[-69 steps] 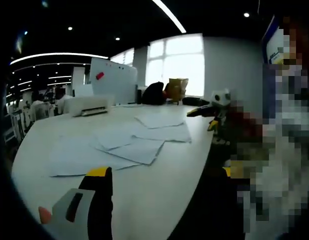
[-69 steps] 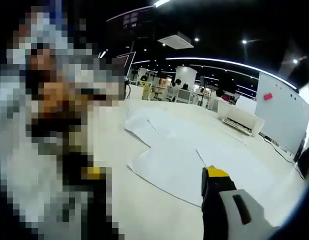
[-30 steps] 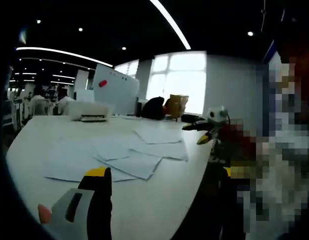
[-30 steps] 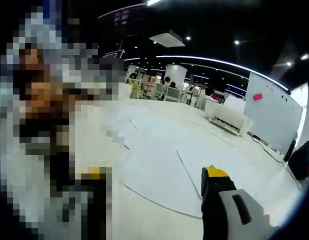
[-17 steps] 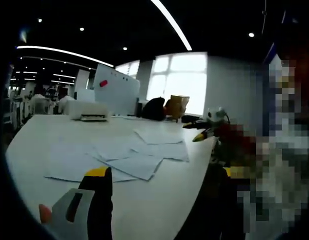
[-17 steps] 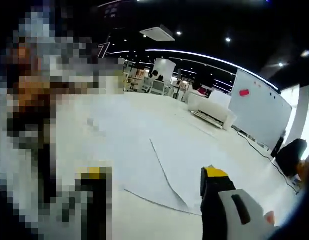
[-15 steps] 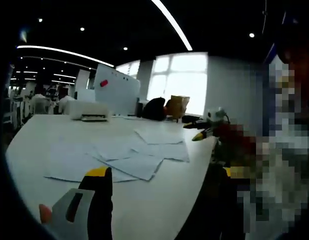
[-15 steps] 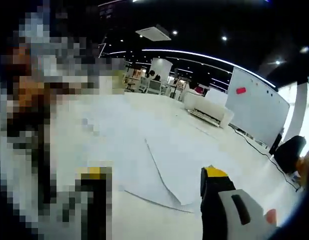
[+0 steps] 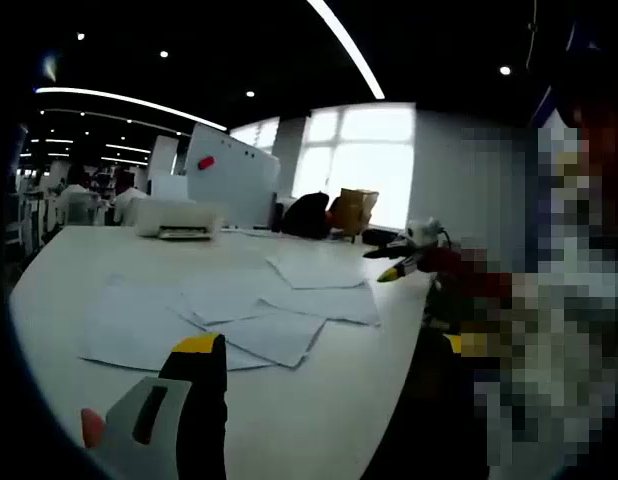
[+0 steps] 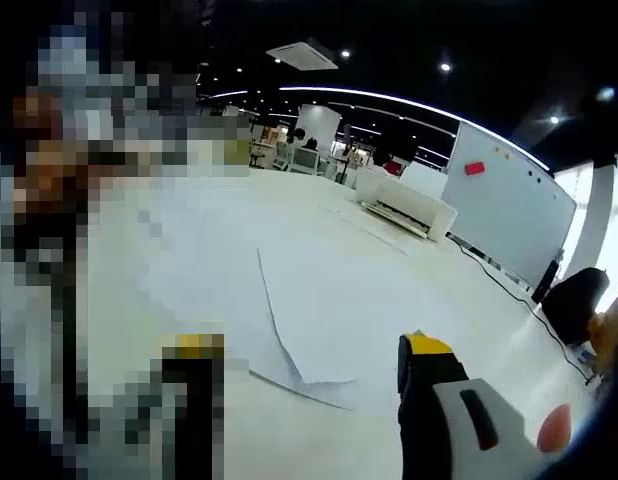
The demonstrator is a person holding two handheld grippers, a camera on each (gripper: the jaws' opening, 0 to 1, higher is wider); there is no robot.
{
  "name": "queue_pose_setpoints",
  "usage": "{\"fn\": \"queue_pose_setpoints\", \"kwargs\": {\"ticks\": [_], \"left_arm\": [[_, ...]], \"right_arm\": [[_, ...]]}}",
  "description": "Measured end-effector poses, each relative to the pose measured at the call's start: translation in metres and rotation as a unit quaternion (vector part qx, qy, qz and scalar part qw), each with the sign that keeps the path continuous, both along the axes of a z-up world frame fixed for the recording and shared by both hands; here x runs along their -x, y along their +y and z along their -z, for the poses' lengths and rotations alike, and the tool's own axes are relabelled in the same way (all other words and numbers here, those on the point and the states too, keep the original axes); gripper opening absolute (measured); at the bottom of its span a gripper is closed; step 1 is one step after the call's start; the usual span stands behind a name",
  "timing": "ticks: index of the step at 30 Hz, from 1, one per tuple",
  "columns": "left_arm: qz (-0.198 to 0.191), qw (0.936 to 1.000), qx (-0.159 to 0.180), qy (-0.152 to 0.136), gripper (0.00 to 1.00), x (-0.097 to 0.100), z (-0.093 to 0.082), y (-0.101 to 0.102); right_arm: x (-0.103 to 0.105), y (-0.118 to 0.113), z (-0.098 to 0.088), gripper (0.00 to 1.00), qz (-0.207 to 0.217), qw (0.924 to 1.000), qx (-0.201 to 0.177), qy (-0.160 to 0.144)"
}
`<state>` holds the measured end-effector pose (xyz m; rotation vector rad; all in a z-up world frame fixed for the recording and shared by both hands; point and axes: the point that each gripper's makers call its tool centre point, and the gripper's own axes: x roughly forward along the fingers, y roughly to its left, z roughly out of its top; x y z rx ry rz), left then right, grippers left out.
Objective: Organize the stack of printing papers by aligning and flattening the scattered papers on the table
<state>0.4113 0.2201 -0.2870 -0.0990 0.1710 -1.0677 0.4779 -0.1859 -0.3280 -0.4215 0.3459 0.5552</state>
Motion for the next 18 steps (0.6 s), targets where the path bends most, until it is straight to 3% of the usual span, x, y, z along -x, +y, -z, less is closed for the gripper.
{"fn": "queue_pose_setpoints", "kwargs": {"ticks": [11,15,18], "left_arm": [[-0.005,0.9999,-0.012,-0.003,0.89,-0.003,-0.006,-0.004],[-0.001,0.9998,-0.017,-0.005,0.89,-0.004,-0.006,-0.007],[0.001,0.9998,-0.017,-0.006,0.89,-0.003,-0.007,-0.01]], "right_arm": [[-0.015,-0.032,0.019,0.63,0.03,0.9995,-0.002,0.013],[-0.018,-0.037,0.019,0.61,0.035,0.9993,0.012,0.002],[-0.021,-0.04,0.017,0.6,0.035,0.9983,0.042,-0.02]]}}
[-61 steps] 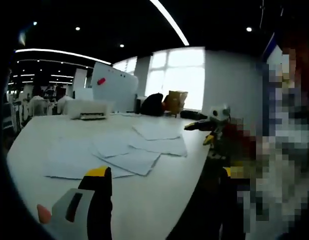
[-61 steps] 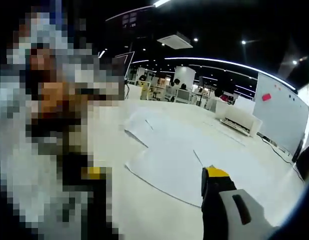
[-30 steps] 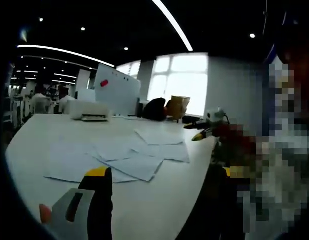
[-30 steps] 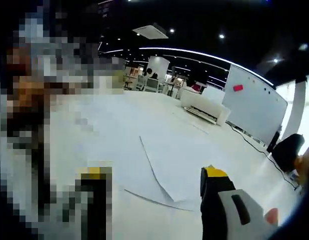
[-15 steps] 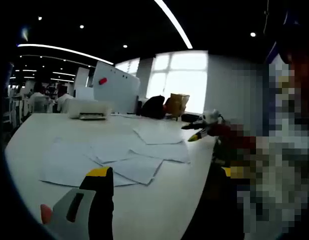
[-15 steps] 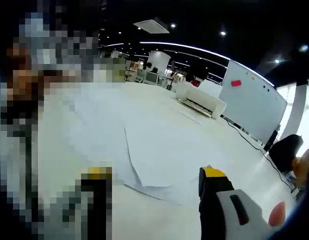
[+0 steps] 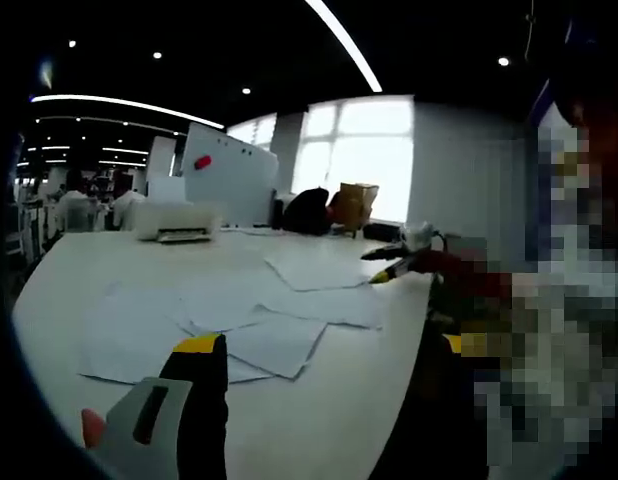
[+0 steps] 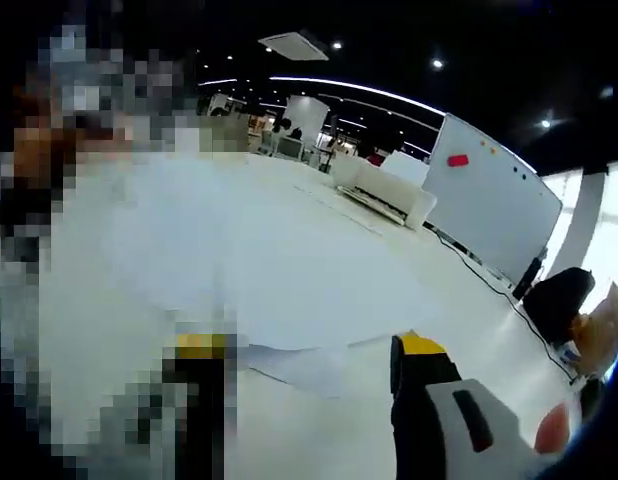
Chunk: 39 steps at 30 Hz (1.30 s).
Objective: Organize the stack of printing papers by aligning and flattening the scattered papers on the table
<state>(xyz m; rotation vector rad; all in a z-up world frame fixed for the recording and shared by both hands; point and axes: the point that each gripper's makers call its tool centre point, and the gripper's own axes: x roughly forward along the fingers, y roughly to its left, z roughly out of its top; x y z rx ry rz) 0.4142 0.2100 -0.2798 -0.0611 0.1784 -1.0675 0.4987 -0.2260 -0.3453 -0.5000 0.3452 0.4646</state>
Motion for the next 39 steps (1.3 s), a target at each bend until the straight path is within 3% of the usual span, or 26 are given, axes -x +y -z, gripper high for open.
{"fn": "queue_pose_setpoints", "kwargs": {"ticks": [10,17,21,25,30,34,39], "left_arm": [[0.002,1.0,-0.001,0.004,0.88,0.003,0.003,0.0],[0.002,1.0,0.007,0.004,0.88,0.004,0.001,0.004],[0.001,0.9999,0.01,0.007,0.87,0.003,0.002,0.005],[0.003,0.9999,0.012,0.008,0.87,0.001,0.003,0.006],[0.002,0.9999,0.012,0.008,0.87,0.001,0.004,0.006],[0.0,0.9999,0.012,0.007,0.87,0.002,0.004,0.007],[0.001,0.9999,0.012,0.004,0.86,0.003,0.002,0.009]], "right_arm": [[-0.005,0.003,0.005,0.56,-0.007,0.9999,0.006,0.01],[-0.017,-0.002,-0.004,0.57,0.009,0.9961,0.075,-0.045],[-0.019,-0.005,-0.011,0.57,0.02,0.9889,0.126,-0.077],[-0.02,-0.003,-0.013,0.56,0.018,0.9749,0.199,-0.099],[-0.023,0.003,-0.009,0.53,0.022,0.9757,0.198,-0.092],[-0.027,0.006,-0.01,0.5,0.028,0.97,0.218,-0.105],[-0.029,0.014,0.0,0.33,0.018,0.9607,0.254,-0.111]]}}
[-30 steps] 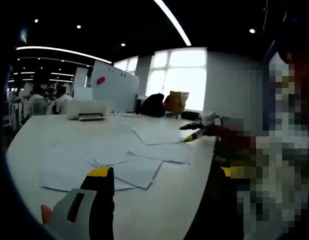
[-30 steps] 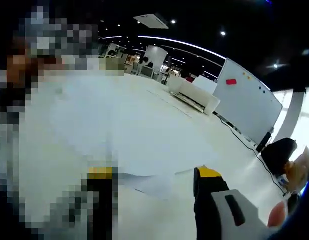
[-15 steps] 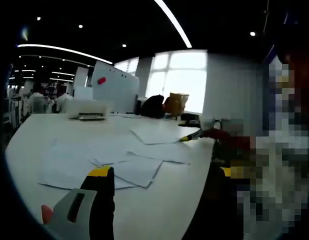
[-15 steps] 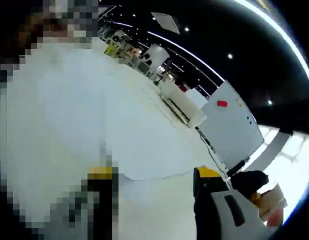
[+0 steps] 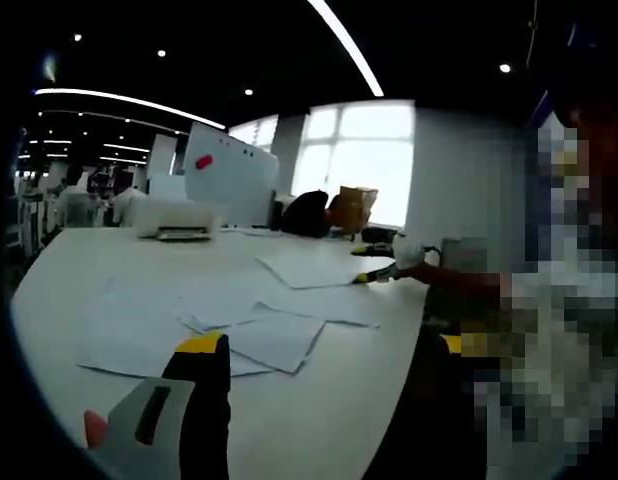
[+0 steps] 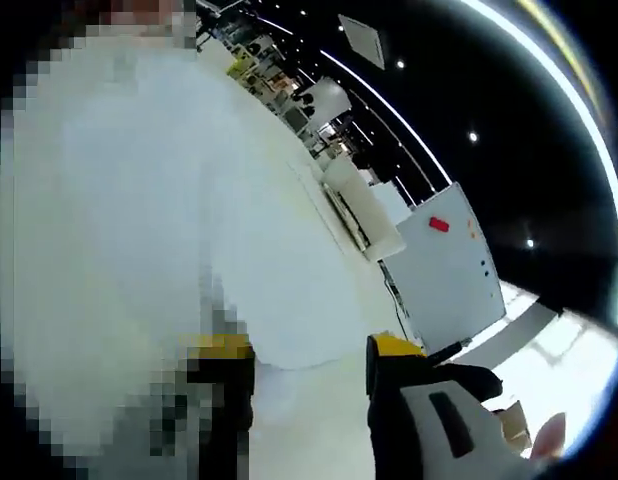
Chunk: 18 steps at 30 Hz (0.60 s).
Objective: Organize the stack of printing papers by aligning and flattening the scattered papers on the table
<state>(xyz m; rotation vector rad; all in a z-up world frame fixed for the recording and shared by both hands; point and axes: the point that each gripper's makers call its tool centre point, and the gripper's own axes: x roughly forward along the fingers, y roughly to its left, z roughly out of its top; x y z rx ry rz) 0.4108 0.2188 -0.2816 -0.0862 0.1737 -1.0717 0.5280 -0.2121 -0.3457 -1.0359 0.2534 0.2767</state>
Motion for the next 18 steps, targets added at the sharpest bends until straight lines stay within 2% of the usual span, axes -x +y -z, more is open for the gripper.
{"fn": "queue_pose_setpoints", "kwargs": {"ticks": [6,14,18], "left_arm": [[-0.003,1.0,0.003,-0.001,0.86,-0.001,-0.002,0.004],[-0.005,1.0,0.003,-0.001,0.86,0.0,0.0,0.004],[-0.006,1.0,0.001,-0.002,0.86,0.0,0.001,0.006]], "right_arm": [[-0.003,0.001,0.003,0.23,0.003,1.0,-0.006,0.006],[0.0,0.009,0.014,0.07,-0.024,0.9993,0.015,0.026],[0.0,0.011,0.016,0.04,-0.029,0.9991,0.013,0.028]]}}
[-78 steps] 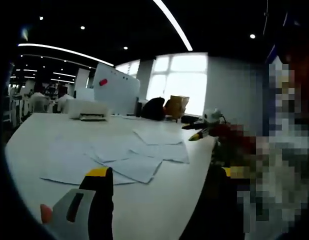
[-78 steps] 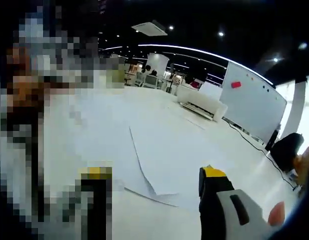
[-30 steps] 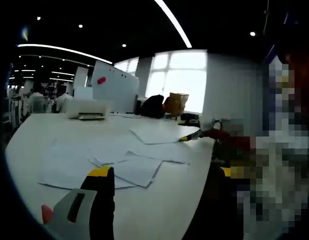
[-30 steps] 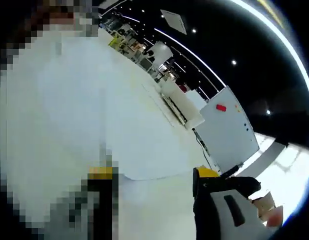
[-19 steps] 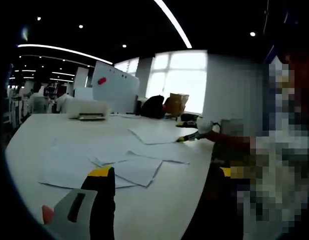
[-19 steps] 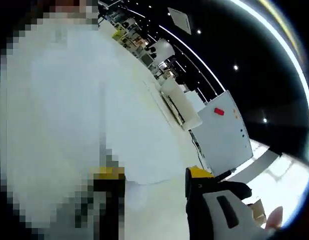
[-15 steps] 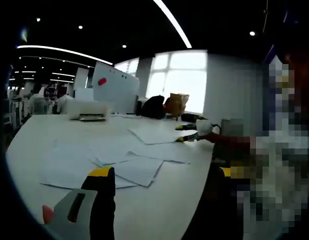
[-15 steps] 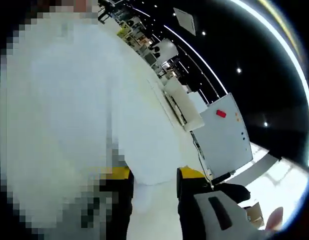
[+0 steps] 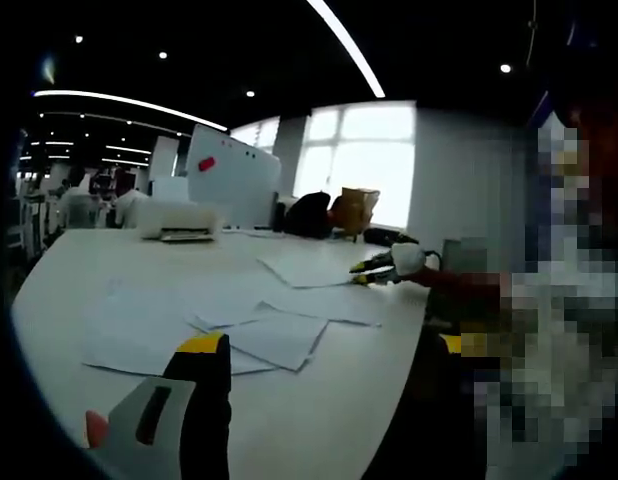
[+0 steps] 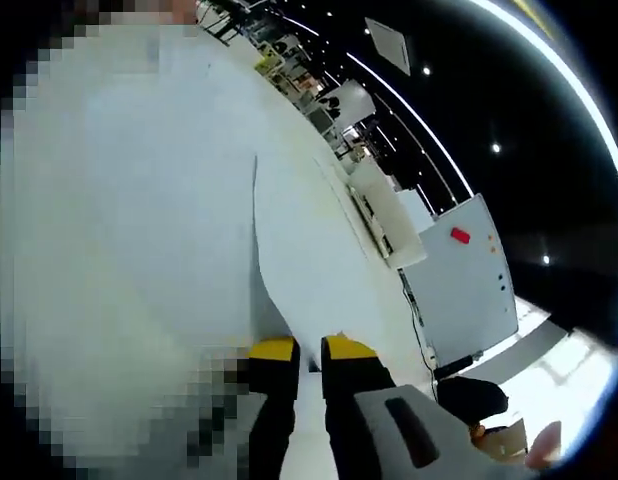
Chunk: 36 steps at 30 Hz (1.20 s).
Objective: Organize the stack of printing papers by aligning and flattening the scattered papers on the table
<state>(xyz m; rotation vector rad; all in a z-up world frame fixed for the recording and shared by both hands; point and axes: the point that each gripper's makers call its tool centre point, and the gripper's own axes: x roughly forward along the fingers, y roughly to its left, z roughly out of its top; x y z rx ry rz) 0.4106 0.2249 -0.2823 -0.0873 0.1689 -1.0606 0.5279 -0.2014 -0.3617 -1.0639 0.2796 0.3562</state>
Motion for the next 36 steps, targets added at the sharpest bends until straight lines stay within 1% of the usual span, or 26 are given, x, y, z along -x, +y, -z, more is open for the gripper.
{"fn": "queue_pose_setpoints", "kwargs": {"ticks": [3,9,15,17,20,22,23,24,25,27,29,31,34,36], "left_arm": [[-0.002,1.0,-0.003,-0.001,0.85,0.0,0.001,0.003],[-0.004,1.0,0.007,-0.003,0.85,0.002,-0.002,0.004],[-0.007,0.9999,0.01,-0.007,0.85,0.004,-0.005,0.006],[-0.008,0.9999,0.008,-0.009,0.85,0.005,-0.004,0.007],[-0.009,0.9999,0.003,-0.012,0.84,0.007,-0.003,0.009],[-0.01,0.9999,0.008,-0.011,0.84,0.008,-0.003,0.01],[-0.011,0.9998,0.011,-0.01,0.84,0.008,-0.003,0.011],[-0.011,0.9998,0.013,-0.011,0.84,0.008,-0.004,0.011],[-0.011,0.9998,0.014,-0.011,0.84,0.009,-0.005,0.012],[-0.01,0.9998,0.014,-0.013,0.84,0.01,-0.006,0.013],[-0.009,0.9998,0.011,-0.016,0.84,0.01,-0.006,0.014],[-0.009,0.9998,0.011,-0.017,0.85,0.01,-0.007,0.014],[-0.008,0.9997,0.014,-0.016,0.85,0.01,-0.007,0.014],[-0.008,0.9998,0.015,-0.015,0.85,0.009,-0.007,0.013]], "right_arm": [[0.001,0.001,0.002,0.0,-0.002,0.9999,-0.011,0.007],[0.001,0.0,0.004,0.0,0.002,0.9995,-0.03,0.012],[0.0,0.001,0.001,0.0,0.015,0.997,-0.074,0.018],[0.0,0.003,-0.004,0.0,0.017,0.995,-0.098,0.012],[0.002,0.01,-0.006,0.0,0.026,0.9849,-0.168,0.032],[0.002,0.008,-0.006,0.0,0.033,0.9812,-0.186,0.041],[0.002,0.01,-0.008,0.0,0.034,0.9764,-0.208,0.047],[0.002,0.011,-0.01,0.0,0.033,0.9697,-0.236,0.053],[0.001,0.01,-0.012,0.0,0.036,0.9655,-0.252,0.056],[0.001,0.009,-0.018,0.0,0.036,0.9607,-0.27,0.055],[0.001,0.01,-0.022,0.0,0.037,0.9538,-0.292,0.059],[0.002,0.011,-0.027,0.0,0.035,0.9497,-0.305,0.061],[0.004,0.014,-0.036,0.0,0.03,0.9409,-0.331,0.067],[0.006,0.016,-0.042,0.0,0.028,0.9388,-0.337,0.068]]}}
